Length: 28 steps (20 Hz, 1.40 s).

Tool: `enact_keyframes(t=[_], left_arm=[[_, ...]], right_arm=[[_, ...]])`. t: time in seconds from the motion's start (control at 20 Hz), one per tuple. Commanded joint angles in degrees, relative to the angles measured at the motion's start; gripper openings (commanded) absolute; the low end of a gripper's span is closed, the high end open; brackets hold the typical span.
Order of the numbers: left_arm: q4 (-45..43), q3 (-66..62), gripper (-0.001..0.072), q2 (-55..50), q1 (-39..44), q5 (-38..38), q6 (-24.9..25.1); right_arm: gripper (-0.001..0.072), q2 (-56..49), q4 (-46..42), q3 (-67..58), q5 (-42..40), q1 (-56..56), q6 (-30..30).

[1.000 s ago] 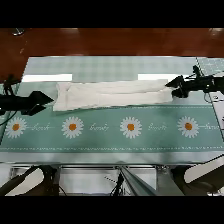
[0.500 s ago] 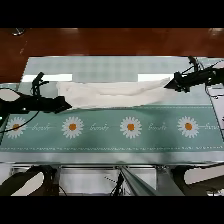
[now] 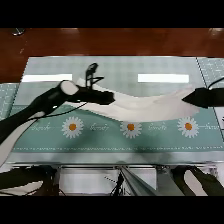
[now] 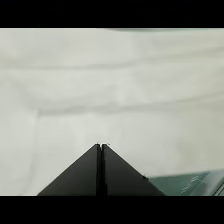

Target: Fold the shirts.

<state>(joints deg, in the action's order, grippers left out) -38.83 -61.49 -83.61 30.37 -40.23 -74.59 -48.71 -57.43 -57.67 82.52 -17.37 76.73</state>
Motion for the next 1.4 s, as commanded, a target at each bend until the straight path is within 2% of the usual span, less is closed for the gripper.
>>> enact_keyframes(t=[0.0,0.1,0.2,0.35,0.4,0.5,0.6,0.75,0.85,0.95,1.1,1.25,1.35], left_arm=[[0.3,-15.9,0.0022,-14.7,8.5,-4.2,-5.6],[4.2,-22.7,0.0023,-21.1,12.5,-6.6,-8.2],[8.9,-26.8,0.0023,-25.6,17.0,-7.0,-8.2],[9.1,-28.3,0.0023,-28.8,22.6,-10.1,-8.6],[9.8,-28.3,0.0023,-28.9,23.3,-10.9,-10.1],[11.9,-28.5,0.0023,-28.2,22.0,-10.9,-9.9],[11.8,-28.9,0.0023,-26.6,16.5,-12.0,-8.7],[9.6,-28.8,0.0023,-22.7,1.7,-18.7,-6.6],[1.3,-28.8,0.0023,-19.2,-9.1,-27.2,-11.6],[-7.3,-27.7,0.0023,-12.9,-18.4,-33.6,-12.5],[-14.2,-21.5,0.0023,2.4,-29.1,-33.1,-10.4],[-14.4,-10.2,0.0024,22.5,-36.7,-28.1,-6.8],[-14.4,-0.8,0.0024,36.5,-39.9,-25.4,-6.9]], right_arm=[[0.0022,11.5,0.4,4.9,0.9,0.0,4.2],[0.0022,13.2,1.8,4.9,1.7,0.0,4.3],[0.0022,13.3,2.3,4.9,1.6,0.0,4.3],[0.0022,13.2,2.5,4.9,0.9,0.0,4.3],[0.0022,13.2,2.4,4.9,0.8,0.1,4.2],[0.0022,13.2,2.5,4.9,0.1,1.5,4.3],[0.0022,12.8,2.5,4.9,-0.9,4.8,4.7],[0.0022,10.6,3.8,4.9,-4.4,12.9,7.1],[0.0022,7.3,5.5,4.5,-9.7,20.1,8.1],[0.0022,1.1,6.2,2.1,-15.4,28.1,8.7],[0.0022,-13.3,6.1,-6.7,-21.3,37.8,8.3],[0.0023,-29.9,6.2,-18.9,-23.5,43.5,8.1],[0.0023,-39.5,7.3,-26.3,-24.1,45.5,8.2]])
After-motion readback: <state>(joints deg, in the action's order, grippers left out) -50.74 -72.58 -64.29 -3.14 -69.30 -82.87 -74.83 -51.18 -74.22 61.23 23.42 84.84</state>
